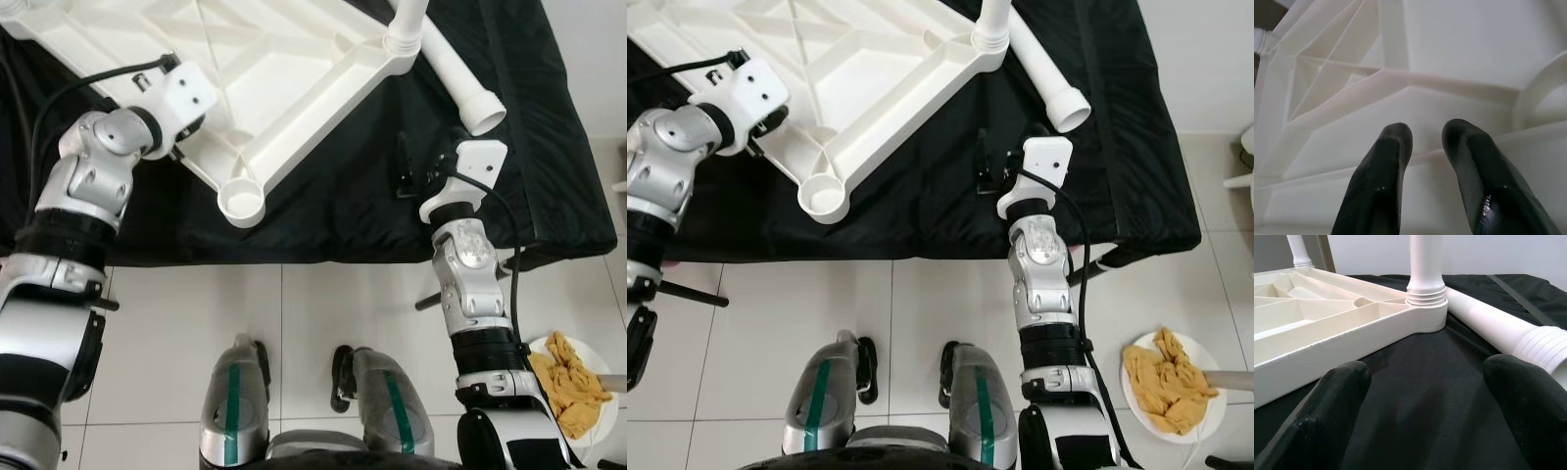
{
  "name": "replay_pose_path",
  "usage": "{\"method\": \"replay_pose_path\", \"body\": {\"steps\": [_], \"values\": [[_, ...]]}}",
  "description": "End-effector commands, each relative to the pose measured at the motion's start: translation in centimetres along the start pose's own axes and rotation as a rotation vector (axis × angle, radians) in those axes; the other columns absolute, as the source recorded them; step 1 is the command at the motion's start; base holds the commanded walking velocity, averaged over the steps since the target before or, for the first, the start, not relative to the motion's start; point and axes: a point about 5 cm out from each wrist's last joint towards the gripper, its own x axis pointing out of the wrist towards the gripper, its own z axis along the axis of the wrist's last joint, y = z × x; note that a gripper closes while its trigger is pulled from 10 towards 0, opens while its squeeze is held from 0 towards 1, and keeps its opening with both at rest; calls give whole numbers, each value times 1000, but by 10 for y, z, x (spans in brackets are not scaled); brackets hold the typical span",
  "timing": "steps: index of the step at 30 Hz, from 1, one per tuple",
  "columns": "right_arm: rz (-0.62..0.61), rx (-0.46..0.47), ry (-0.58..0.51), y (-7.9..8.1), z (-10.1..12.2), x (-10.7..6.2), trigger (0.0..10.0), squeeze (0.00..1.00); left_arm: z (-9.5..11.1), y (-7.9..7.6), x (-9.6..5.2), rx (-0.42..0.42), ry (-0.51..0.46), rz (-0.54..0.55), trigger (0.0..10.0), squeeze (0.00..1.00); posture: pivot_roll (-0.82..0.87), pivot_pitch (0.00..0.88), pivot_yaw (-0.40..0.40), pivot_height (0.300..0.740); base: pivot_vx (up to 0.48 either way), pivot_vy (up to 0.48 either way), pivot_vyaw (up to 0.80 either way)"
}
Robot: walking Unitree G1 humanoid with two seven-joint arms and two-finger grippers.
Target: Building children table
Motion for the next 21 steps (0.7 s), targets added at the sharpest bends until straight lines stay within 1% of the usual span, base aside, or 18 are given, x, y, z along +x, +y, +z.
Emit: {"method": "replay_pose_path", "body": {"steps": [1,2,4,6,7,8,9,10,13,15,17,21], "values": [[-1,6,6,0,0,0,10000,0,0,-30,3,-7,-3,-270,10000,0,-10,82,10,740,0,0,0],[-1,6,6,0,0,0,10000,0,6,-36,4,-17,-29,-294,10000,0,-10,85,11,740,0,0,0],[-1,6,6,0,0,0,10000,0,6,-36,4,-17,-29,-294,10000,0,-10,85,11,740,0,0,0],[-4,6,6,0,0,0,10000,0,19,-45,7,-32,-79,-334,10000,0,-6,89,14,740,0,0,0],[-4,6,6,0,0,0,10000,0,19,-45,7,-32,-79,-334,10000,0,-6,89,14,740,0,0,0],[-6,7,6,0,0,0,10000,0,26,-49,8,-38,-105,-349,10000,0,-7,91,17,740,0,0,0],[-6,7,6,0,0,0,10000,0,26,-49,8,-38,-105,-349,10000,0,-7,91,17,740,0,0,0],[-8,9,7,0,0,0,10000,0,32,-52,9,-46,-120,-364,10000,0,-7,92,17,740,0,0,0],[-10,9,7,0,0,0,10000,0,35,-55,9,-50,-130,-378,10000,0,-10,94,21,740,0,0,0],[-18,9,6,-1,0,-1,10000,0,41,-60,10,-47,-144,-399,10000,0,-13,96,25,740,0,0,0],[-18,9,6,-1,0,-1,10000,0,41,-60,10,-47,-144,-399,10000,0,-13,96,25,740,0,0,0],[-26,9,8,-2,0,-2,10000,0,47,-68,9,-46,-160,-420,10000,0,-13,100,29,740,0,0,0]]}}
